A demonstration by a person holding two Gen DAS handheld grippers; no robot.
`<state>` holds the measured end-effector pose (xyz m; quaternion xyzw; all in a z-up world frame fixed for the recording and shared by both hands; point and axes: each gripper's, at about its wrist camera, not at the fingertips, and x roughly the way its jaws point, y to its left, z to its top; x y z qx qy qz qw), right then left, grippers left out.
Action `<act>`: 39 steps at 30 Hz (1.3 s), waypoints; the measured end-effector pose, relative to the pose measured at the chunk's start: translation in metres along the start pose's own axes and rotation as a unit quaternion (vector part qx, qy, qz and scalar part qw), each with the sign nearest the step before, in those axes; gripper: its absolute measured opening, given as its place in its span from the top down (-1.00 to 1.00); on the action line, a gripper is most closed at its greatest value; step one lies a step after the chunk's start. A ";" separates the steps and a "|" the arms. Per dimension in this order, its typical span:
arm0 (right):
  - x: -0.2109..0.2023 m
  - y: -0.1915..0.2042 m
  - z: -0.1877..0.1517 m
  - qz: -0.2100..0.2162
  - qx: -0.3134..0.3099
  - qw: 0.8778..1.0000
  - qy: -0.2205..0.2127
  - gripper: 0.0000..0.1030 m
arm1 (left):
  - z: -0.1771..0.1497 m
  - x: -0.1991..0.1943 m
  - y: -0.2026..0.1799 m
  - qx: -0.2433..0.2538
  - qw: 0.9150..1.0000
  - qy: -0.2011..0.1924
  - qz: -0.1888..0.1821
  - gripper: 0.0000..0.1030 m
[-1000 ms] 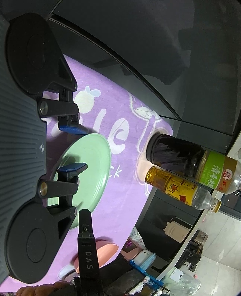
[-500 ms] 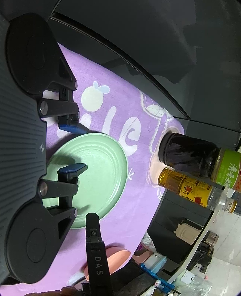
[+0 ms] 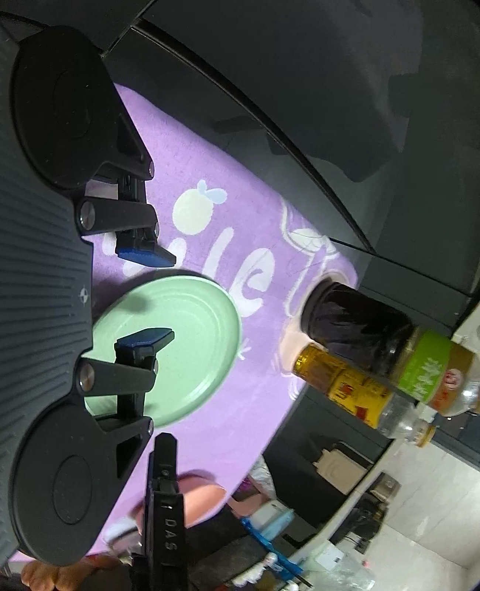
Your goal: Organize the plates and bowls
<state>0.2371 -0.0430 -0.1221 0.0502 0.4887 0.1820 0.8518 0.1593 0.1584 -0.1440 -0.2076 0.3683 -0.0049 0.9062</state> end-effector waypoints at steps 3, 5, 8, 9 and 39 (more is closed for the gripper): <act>-0.011 -0.005 -0.003 0.003 0.009 1.000 -0.010 0.43 | 0.001 -0.015 -0.002 -0.012 1.000 -0.019 -0.014 0.34; -0.020 -0.009 -0.005 0.005 0.014 1.000 -0.018 0.43 | 0.002 -0.025 -0.007 -0.009 0.999 -0.031 -0.021 0.34; -0.036 -0.015 -0.009 0.003 0.017 0.999 -0.035 0.43 | 0.001 -0.038 -0.020 0.006 0.999 -0.040 -0.036 0.34; -0.042 -0.017 -0.011 0.002 0.019 0.999 -0.040 0.42 | 0.001 -0.041 -0.025 0.011 0.998 -0.042 -0.042 0.33; -0.144 -0.157 -0.085 0.011 0.179 0.968 -0.174 0.32 | -0.039 -0.031 -0.201 0.170 0.983 0.011 -0.060 0.31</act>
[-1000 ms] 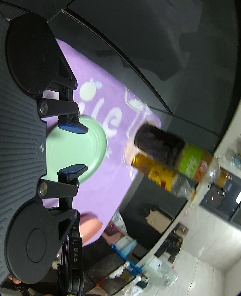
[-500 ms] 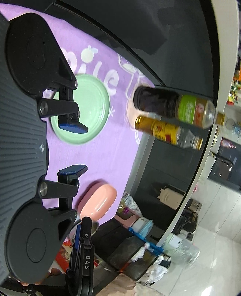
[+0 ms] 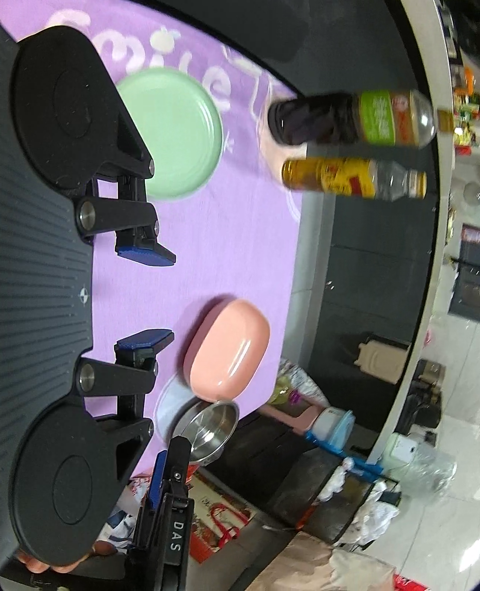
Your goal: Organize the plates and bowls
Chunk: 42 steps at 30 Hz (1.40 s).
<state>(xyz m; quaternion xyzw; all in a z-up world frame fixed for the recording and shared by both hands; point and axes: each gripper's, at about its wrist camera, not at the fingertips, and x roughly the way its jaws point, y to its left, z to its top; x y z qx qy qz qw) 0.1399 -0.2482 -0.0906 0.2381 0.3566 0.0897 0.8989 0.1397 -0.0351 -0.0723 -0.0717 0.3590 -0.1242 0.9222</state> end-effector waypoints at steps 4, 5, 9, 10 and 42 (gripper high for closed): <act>-0.004 -0.012 0.001 -0.001 0.012 1.000 -0.009 0.32 | 0.006 0.022 -0.014 0.018 1.000 0.022 -0.008 0.31; -0.004 -0.015 0.001 0.000 0.015 1.000 -0.008 0.32 | 0.008 0.026 -0.018 0.018 0.999 0.027 -0.009 0.31; -0.002 -0.023 0.008 0.003 0.022 1.000 -0.009 0.32 | 0.020 0.044 -0.025 -0.010 0.999 0.033 -0.015 0.31; -0.001 -0.023 0.011 0.003 0.023 1.000 -0.011 0.32 | 0.025 0.049 -0.027 -0.019 0.999 0.032 -0.014 0.31; 0.102 -0.033 0.023 -0.046 0.048 0.997 0.035 0.50 | 0.052 0.176 -0.017 -0.047 0.994 0.084 0.046 0.70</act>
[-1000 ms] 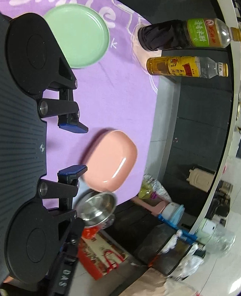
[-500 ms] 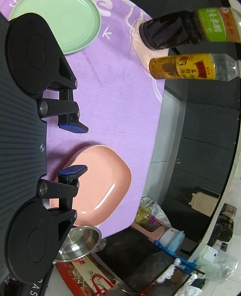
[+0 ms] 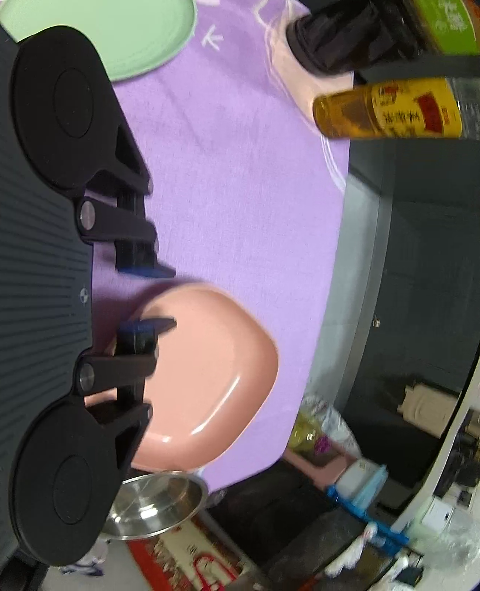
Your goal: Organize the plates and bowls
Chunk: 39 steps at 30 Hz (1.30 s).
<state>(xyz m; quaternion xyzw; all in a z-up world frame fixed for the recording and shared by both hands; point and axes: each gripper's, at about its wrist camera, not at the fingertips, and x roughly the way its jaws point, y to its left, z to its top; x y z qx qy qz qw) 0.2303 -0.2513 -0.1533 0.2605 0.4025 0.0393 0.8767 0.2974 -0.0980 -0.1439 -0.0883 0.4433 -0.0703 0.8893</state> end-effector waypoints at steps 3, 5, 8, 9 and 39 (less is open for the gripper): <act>0.000 0.000 -0.001 0.003 -0.018 1.000 -0.003 0.60 | -0.006 -0.008 0.000 0.010 1.000 0.007 0.022 0.70; 0.000 0.000 -0.004 0.013 -0.025 1.000 0.003 0.62 | -0.011 -0.017 0.005 0.000 1.000 0.010 0.029 0.70; -0.004 0.008 -0.010 0.023 -0.050 0.998 0.006 0.62 | -0.016 -0.033 0.013 -0.013 0.999 0.011 0.036 0.68; -0.006 0.011 -0.013 0.026 -0.060 0.998 0.005 0.62 | -0.018 -0.039 0.016 -0.015 0.999 0.011 0.038 0.68; -0.064 0.147 -0.082 0.114 -0.208 0.971 0.018 0.61 | -0.077 -0.193 0.143 -0.096 0.992 -0.080 0.033 0.58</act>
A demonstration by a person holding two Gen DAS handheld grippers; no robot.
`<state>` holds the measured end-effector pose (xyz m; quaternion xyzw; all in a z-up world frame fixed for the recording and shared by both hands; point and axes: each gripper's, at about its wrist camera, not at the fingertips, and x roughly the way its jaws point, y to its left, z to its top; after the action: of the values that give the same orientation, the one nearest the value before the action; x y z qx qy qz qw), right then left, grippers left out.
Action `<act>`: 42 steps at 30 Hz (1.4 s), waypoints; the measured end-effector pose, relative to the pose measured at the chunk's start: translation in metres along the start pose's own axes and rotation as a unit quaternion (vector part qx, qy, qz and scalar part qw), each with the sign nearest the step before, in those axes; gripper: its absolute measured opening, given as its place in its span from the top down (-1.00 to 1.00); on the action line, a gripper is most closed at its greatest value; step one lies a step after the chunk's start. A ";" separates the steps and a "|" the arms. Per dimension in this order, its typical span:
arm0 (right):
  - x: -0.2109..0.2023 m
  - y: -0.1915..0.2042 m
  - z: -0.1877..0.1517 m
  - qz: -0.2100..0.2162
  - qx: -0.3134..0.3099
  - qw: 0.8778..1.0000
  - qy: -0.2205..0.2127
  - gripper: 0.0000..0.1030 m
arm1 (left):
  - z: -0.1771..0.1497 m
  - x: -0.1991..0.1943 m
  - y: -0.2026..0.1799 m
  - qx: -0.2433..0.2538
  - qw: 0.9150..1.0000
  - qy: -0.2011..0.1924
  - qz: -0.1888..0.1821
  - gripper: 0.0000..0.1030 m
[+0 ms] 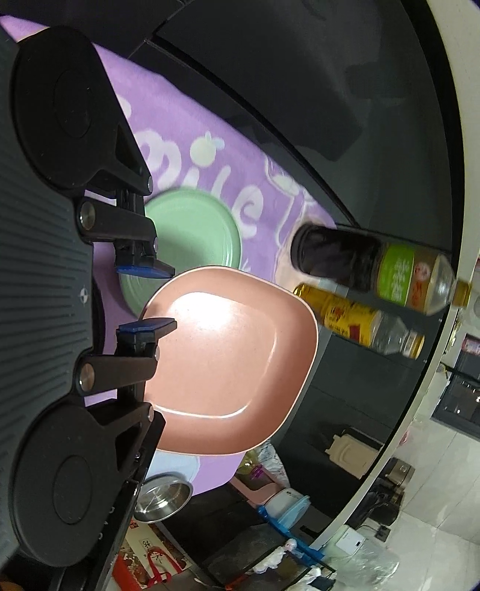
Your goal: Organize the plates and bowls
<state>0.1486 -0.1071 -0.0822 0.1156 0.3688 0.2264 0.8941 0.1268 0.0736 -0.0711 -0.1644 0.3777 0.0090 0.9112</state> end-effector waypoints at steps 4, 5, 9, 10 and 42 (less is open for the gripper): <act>0.010 0.019 0.000 -0.002 -0.016 1.000 0.010 0.61 | -0.001 -0.003 0.021 -0.012 1.000 -0.002 -0.002 0.58; 0.010 0.022 -0.002 -0.003 -0.020 1.000 0.012 0.61 | -0.001 -0.003 0.025 -0.015 1.000 -0.001 -0.003 0.58; 0.020 0.035 -0.004 -0.008 -0.033 0.999 0.022 0.61 | -0.003 0.000 0.041 -0.028 1.000 0.003 -0.003 0.58; 0.023 0.037 -0.004 -0.010 -0.034 0.999 0.026 0.61 | -0.004 0.001 0.044 -0.029 1.000 0.004 -0.002 0.58; 0.081 0.040 -0.009 -0.059 -0.034 0.994 0.091 0.61 | -0.006 0.051 0.063 -0.020 0.999 0.039 0.020 0.57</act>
<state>0.1799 -0.0319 -0.1231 0.0425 0.4467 0.1949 0.8721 0.1500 0.1262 -0.1287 -0.1749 0.4158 0.0282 0.8920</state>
